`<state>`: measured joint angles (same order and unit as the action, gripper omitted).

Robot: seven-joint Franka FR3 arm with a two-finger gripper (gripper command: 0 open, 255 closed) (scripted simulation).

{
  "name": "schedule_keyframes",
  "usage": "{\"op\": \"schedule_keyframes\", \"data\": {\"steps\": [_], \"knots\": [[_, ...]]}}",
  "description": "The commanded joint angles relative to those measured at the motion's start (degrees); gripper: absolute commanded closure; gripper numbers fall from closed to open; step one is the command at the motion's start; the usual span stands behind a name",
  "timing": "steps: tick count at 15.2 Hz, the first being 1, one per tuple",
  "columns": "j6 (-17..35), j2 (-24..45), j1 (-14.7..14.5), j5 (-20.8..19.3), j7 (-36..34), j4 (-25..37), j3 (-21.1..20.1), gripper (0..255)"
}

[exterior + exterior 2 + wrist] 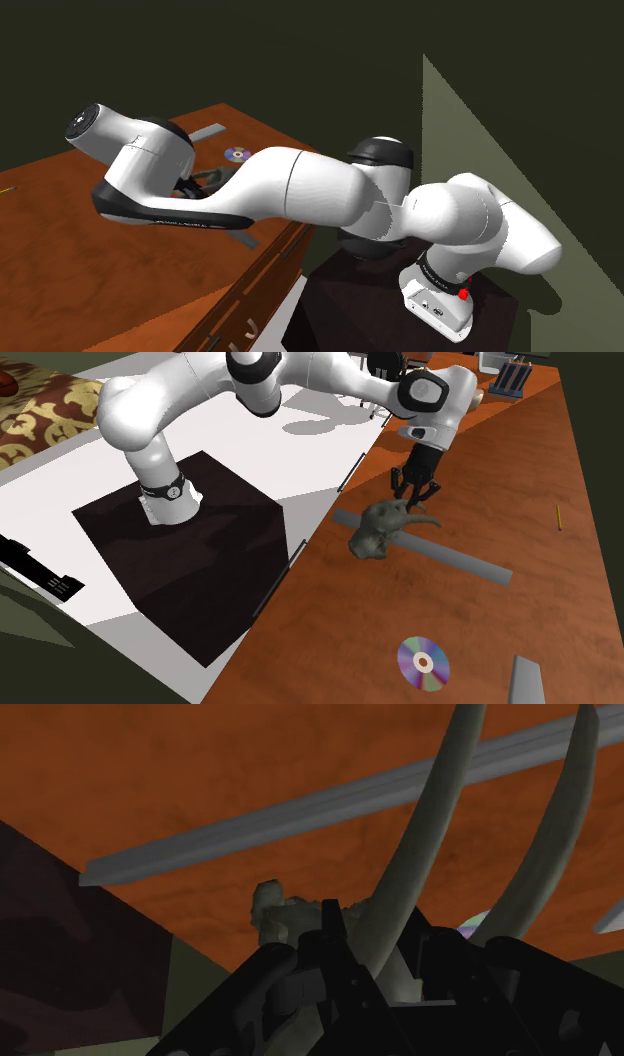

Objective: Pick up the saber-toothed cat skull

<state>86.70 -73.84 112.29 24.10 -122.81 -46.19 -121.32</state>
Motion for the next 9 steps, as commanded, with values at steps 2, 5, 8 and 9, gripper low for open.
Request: {"op": "schedule_keyframes", "data": {"steps": [2, 5, 8, 9], "knots": [[-1.3, 0.9, 0.2, -0.4, 0.4, 0.7, 0.4, 255], [-2.9, 1.8, 0.6, -0.7, 0.8, 1.9, 0.7, 255], [-4.1, 2.3, 1.0, -1.0, 1.0, 3.1, 0.9, 255], [-4.1, 2.3, 1.1, -1.0, 1.0, 3.1, 0.9, 255]]}}
